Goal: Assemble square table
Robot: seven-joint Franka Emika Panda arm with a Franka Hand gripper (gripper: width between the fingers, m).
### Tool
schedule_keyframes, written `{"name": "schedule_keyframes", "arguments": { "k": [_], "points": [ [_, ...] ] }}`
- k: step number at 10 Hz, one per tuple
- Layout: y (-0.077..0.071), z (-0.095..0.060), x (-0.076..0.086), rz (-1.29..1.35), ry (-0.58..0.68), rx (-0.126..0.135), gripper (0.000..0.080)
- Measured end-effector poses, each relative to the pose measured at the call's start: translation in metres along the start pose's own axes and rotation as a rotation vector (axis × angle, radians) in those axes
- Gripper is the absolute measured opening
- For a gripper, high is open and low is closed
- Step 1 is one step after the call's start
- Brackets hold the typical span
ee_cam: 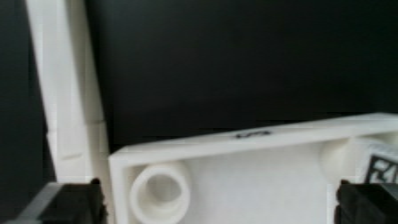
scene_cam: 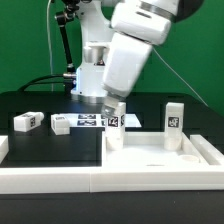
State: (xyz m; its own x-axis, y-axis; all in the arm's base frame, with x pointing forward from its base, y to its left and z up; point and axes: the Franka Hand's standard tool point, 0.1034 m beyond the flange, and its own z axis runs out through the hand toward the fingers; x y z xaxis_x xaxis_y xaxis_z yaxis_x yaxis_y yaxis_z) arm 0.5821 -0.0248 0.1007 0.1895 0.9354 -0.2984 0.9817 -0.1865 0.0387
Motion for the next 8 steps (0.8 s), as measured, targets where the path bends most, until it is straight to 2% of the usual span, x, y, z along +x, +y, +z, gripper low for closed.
{"name": "schedule_keyframes", "arguments": {
  "k": [1, 3, 7, 8],
  "points": [
    [-0.006, -0.002, -0.008, 0.031, 0.004, 0.006, 0.0649],
    [-0.007, 0.000, -0.007, 0.092, 0.004, 0.010, 0.0649],
    [-0.009, 0.001, -0.009, 0.373, 0.003, 0.013, 0.0649],
    [-0.016, 0.007, -0.020, 0.412, 0.003, 0.024, 0.0649]
  ]
}}
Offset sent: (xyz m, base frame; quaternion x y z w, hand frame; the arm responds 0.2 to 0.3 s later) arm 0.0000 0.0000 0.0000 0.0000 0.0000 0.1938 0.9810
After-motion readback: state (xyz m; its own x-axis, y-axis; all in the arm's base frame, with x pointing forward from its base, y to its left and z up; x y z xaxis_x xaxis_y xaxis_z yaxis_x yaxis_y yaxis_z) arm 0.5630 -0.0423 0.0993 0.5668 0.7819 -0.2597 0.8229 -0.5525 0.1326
